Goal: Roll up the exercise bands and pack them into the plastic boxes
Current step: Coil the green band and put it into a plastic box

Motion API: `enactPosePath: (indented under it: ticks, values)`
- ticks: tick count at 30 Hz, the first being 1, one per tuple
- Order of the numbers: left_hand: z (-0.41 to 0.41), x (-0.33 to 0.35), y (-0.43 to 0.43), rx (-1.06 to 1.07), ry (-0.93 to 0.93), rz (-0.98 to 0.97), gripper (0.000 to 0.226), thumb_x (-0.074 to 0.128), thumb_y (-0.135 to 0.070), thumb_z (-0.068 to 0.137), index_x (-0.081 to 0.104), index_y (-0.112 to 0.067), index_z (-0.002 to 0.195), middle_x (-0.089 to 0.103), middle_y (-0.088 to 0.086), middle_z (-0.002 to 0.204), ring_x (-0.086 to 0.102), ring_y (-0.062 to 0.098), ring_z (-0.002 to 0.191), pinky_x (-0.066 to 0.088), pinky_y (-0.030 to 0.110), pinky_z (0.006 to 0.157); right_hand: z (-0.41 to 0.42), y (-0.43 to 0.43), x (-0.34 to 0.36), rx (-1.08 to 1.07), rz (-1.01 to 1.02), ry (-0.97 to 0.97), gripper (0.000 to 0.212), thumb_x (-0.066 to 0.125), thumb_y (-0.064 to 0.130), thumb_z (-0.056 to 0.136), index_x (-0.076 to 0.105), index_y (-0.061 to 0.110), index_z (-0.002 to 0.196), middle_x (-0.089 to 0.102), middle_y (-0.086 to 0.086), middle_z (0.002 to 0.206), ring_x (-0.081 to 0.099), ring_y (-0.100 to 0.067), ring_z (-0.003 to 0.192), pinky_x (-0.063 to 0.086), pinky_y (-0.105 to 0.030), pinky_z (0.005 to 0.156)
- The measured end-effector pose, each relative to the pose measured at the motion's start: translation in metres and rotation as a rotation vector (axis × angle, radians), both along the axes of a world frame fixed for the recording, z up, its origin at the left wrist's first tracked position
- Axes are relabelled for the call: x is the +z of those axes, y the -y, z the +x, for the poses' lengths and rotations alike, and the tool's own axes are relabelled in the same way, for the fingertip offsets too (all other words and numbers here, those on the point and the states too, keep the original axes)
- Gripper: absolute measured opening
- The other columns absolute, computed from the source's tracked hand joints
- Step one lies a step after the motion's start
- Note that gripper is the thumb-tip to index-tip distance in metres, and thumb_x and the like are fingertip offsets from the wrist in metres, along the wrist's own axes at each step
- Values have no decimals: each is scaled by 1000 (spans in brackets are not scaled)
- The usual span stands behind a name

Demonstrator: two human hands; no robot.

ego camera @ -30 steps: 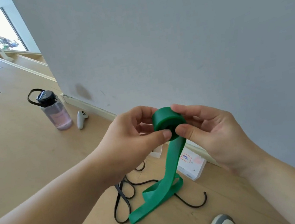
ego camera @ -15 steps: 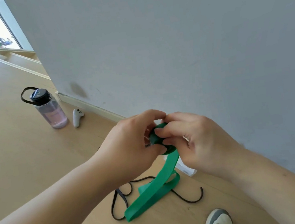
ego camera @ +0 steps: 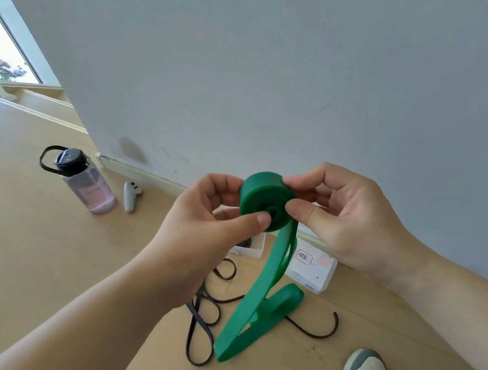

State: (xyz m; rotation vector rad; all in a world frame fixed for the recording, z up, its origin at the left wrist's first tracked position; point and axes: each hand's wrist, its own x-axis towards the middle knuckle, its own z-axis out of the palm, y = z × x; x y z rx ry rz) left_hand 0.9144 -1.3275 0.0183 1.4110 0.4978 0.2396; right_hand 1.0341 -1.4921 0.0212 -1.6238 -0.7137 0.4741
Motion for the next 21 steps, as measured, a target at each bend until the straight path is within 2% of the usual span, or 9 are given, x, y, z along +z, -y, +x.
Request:
enactPosePath:
  ticks: [3,5,7,11,13,15,17,19,21]
  values:
    - [-1,-2,-1,-40,-115,425,48,88,-11,76,62,-28,113,72,-12,107,72,0,96,63,29,84,-1,-1,-3,51,-149,280,28,69,-5,92,75,21,100,76,11,101,73,-5,96,57,-15,80]
    - [-2,-1,1,-103,-96,637,58,87,-20,75,60,-35,125,67,-19,111,66,-5,103,60,21,86,-2,-2,-5,113,-226,510,27,64,-3,92,75,18,104,73,7,103,71,-12,99,58,-28,86]
    - [-4,1,5,-147,-59,755,59,85,-27,77,60,-37,130,67,-21,110,64,-3,105,59,22,85,-2,-3,-6,176,-271,669,30,56,0,89,74,16,107,70,4,106,68,-16,99,58,-35,84]
    - [-2,9,3,-111,-150,950,56,81,-31,81,57,-44,129,69,-23,110,63,2,100,56,34,92,-3,-7,-6,177,-285,813,33,56,-3,88,73,16,108,69,5,108,67,-15,96,59,-36,79]
    - [-2,11,1,-91,-155,892,52,81,-26,81,59,-47,123,70,-25,106,65,2,99,56,35,92,-5,-7,-7,132,-218,729,29,62,-1,90,76,16,109,73,6,108,70,-13,99,59,-32,85]
    - [-1,11,-2,-55,-126,778,48,82,-22,79,62,-47,114,71,-24,99,68,2,97,59,36,88,-5,-7,-5,55,-140,376,29,73,1,90,76,22,110,77,9,107,73,-6,104,59,-28,93]
    - [0,12,-6,5,-107,644,44,84,-19,79,65,-44,110,71,-19,97,68,0,92,60,28,82,-1,-5,-3,15,-69,57,36,79,1,86,74,24,112,79,7,111,73,-7,109,59,-33,97]
    - [-1,15,-9,53,-63,421,43,84,-13,82,67,-37,113,74,-10,99,72,2,90,60,25,78,3,-4,-3,18,-32,-27,40,77,-3,85,73,22,117,79,0,111,75,-14,107,61,-38,95]
    - [-4,17,-7,64,18,123,43,80,-3,84,66,-25,119,77,2,103,76,16,93,63,36,87,-1,-7,-1,48,26,-84,44,71,-7,88,72,22,122,79,-4,110,76,-20,101,62,-34,89]
